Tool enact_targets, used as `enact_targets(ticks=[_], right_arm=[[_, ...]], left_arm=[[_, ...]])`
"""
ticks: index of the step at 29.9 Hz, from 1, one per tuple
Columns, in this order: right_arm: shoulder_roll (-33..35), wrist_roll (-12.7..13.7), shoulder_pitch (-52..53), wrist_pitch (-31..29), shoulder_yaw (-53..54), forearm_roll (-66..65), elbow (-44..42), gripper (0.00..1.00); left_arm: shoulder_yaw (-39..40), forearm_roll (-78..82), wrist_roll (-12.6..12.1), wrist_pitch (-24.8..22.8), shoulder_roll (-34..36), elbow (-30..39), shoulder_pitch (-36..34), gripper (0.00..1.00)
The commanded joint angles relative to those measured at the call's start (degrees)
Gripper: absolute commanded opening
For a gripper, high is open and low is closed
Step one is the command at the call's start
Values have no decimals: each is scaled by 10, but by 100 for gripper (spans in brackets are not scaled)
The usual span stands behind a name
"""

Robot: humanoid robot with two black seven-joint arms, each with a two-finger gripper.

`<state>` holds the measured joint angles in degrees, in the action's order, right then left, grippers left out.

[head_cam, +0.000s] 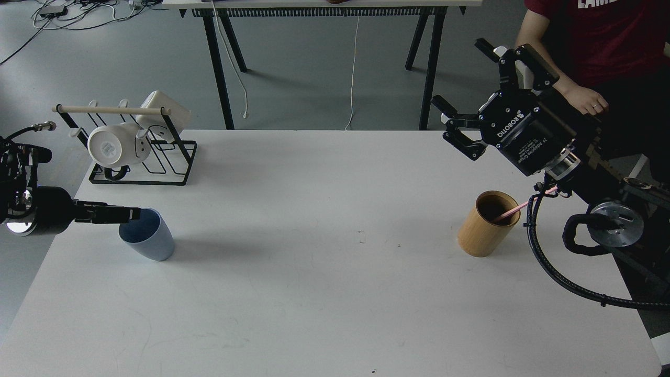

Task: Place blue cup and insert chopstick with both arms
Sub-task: 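Insert the left gripper into the blue cup opening and grasp it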

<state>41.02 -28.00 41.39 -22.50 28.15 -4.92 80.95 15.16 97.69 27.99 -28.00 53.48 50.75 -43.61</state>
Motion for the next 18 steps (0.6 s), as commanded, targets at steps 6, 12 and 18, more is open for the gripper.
enact_targets(ticks=[6,12,18], right_arm=[[2,0,0,0,1,0,0,98],[3,0,-1,0,0,0,0,98],[5,0,-5,0,0,0,0,98]], left_arm=[[-15,1,0,0,-17,-22,12,97],[-15,0,0,0,-37,-43,13,87],[-14,-4,0,15,-39,-46,14,72]])
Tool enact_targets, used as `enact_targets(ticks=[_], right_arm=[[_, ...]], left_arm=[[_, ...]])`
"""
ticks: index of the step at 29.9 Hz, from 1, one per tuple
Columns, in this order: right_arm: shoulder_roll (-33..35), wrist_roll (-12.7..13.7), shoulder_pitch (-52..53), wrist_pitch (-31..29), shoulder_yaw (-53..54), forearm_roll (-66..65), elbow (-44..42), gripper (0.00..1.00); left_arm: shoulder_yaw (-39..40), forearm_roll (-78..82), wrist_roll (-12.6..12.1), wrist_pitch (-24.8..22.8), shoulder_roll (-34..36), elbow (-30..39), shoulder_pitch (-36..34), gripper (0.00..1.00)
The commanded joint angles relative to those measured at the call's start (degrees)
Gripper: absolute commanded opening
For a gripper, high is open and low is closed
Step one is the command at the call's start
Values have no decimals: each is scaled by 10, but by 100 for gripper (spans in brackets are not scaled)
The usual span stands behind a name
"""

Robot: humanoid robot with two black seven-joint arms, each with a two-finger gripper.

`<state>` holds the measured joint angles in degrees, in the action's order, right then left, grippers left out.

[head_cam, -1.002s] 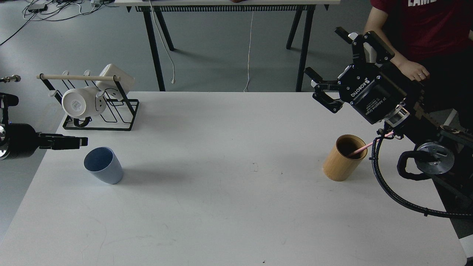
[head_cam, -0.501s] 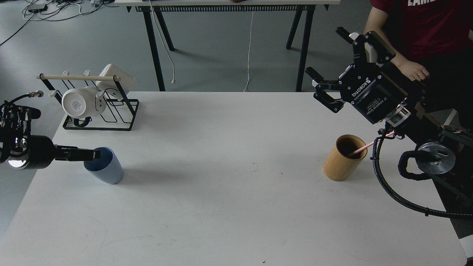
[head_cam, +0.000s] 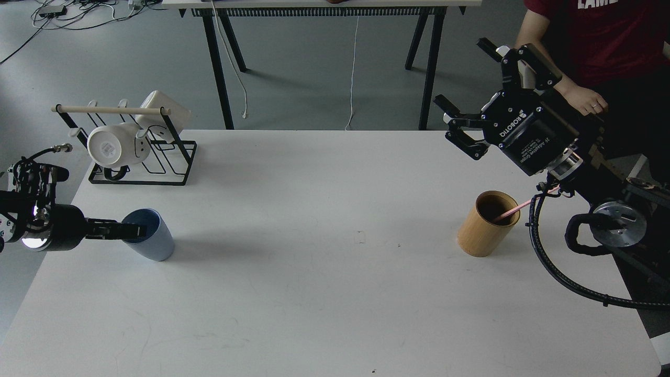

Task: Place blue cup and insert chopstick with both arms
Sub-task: 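Insert the left gripper into the blue cup opening and grasp it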

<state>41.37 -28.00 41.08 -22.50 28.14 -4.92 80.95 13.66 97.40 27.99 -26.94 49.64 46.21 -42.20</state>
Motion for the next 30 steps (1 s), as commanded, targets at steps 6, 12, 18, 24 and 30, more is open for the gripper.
enact_targets(ticks=[6,12,18,24,30], right_arm=[[7,0,-7,0,1,0,0,98],[8,0,-9,-1,1,0,0,98],[8,0,-10,0,1,0,0,98],[8,0,-13,0,1,0,0,98],[9,0,-13,0,3,0,-7,98]], left_arm=[[1,-3,0,21,-2,-2,0,51],[1,-3,0,37,-11,-18,-1,41],[1,-4,0,57,-12,-18,4,4],[1,-8,0,57,-10,-17,4,0],[5,-76,0,53,21,62,-1,0]])
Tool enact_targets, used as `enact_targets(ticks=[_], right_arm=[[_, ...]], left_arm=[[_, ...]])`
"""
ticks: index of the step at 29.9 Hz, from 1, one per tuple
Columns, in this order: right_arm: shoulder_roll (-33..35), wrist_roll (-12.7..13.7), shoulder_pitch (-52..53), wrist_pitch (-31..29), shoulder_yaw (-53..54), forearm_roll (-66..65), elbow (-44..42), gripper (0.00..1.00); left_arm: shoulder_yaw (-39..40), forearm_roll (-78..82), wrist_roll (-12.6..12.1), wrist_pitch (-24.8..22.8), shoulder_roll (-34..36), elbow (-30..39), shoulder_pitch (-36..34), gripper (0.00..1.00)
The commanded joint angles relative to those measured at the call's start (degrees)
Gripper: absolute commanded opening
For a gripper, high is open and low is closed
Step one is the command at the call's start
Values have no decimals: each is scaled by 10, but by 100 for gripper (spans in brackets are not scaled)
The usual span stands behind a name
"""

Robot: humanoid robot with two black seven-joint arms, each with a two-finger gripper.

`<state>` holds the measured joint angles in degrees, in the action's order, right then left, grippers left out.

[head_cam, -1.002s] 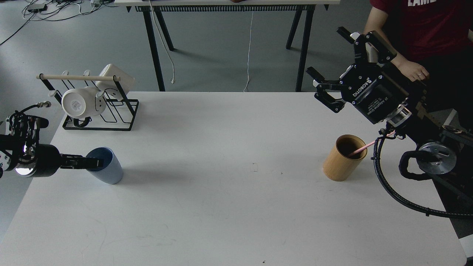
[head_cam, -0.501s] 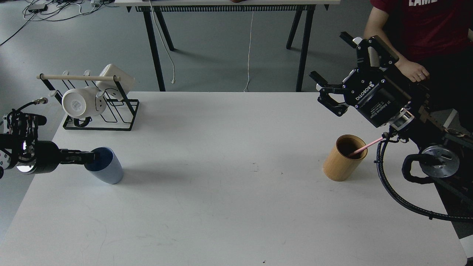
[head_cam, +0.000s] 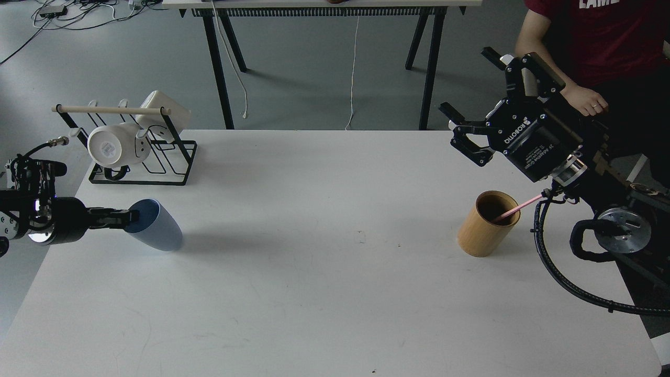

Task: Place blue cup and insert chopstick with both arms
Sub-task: 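Insert the left gripper into the blue cup opening and grasp it, then lift the blue cup with the left gripper and set it upright mid-table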

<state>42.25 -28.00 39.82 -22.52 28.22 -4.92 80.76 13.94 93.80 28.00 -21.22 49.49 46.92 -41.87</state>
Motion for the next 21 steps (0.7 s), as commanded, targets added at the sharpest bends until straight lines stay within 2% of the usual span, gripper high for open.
enact_targets(ticks=[1,3,5,7,9,12,16,18,21], right_arm=[[0,0,0,0,5,0,-10,98],[0,0,0,0,18,1,-22,98],[-1,0,0,1,35,4,-39,98],[-2,0,0,1,58,10,-60,98],[-2,0,0,1,82,11,-78,98],[-3,0,0,1,110,11,-101,98],[-6,0,4,1,119,11,-121,98],[-6,0,4,1,119,11,-122,98],[-5,0,4,1,119,11,-123,98]], left_arm=[[5,-54,0,-7,37,83,-7,0],[7,-82,0,-14,59,143,-25,0],[5,-106,0,-34,59,184,-71,0],[0,-112,0,-66,49,202,-127,0],[-3,-113,0,-68,19,201,-166,0],[-35,-113,0,-68,-65,159,-226,0],[-151,-110,0,-68,-220,48,-300,0],[-211,-109,0,-68,-298,-7,-320,0],[-261,-109,0,-68,-363,-54,-323,0]])
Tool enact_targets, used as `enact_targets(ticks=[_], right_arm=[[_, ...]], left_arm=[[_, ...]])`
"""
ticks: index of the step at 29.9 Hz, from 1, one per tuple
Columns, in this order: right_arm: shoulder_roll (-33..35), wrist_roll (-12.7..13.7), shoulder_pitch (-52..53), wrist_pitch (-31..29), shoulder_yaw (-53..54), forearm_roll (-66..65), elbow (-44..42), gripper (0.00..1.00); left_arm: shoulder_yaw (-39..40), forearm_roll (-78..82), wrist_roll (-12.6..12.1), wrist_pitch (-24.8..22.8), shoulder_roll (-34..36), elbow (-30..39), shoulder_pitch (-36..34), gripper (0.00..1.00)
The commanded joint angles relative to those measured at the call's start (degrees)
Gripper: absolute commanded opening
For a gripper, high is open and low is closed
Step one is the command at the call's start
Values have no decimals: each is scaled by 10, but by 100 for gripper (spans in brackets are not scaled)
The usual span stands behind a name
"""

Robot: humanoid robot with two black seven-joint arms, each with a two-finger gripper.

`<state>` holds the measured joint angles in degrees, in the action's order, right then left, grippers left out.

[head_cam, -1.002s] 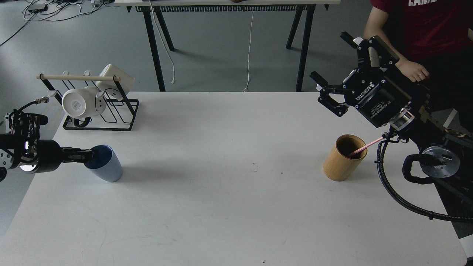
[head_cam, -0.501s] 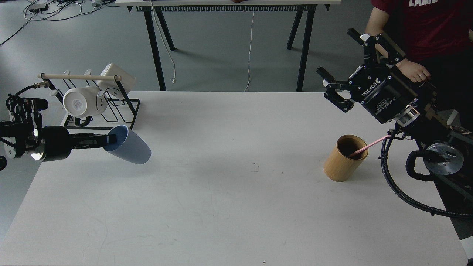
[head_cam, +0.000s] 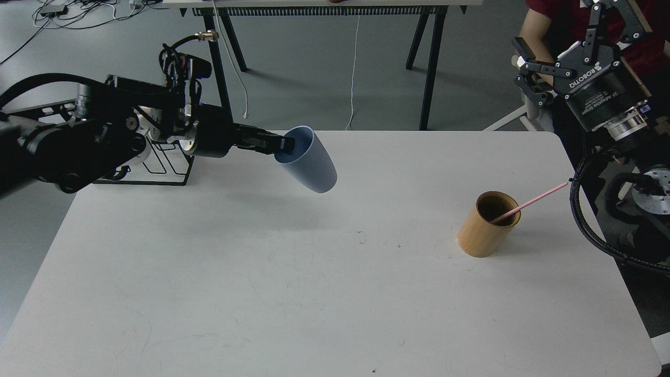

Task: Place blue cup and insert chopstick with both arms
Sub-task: 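Lift the blue cup with the left gripper and set it upright mid-table, then release the blue cup and withdraw the left gripper upward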

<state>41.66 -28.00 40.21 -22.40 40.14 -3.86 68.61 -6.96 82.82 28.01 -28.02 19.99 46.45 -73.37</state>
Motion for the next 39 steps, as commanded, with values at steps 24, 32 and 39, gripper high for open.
enact_targets(ticks=[24,32,39], right_arm=[[-1,0,-4,0,-1,0,-1,98],[-1,0,-5,0,-2,0,-1,98],[-2,0,-7,0,-2,0,-1,98]], left_arm=[[-119,1,0,6,-200,-165,18,0],[-119,1,0,13,-197,-172,30,0],[-119,1,0,14,-196,-174,32,6]])
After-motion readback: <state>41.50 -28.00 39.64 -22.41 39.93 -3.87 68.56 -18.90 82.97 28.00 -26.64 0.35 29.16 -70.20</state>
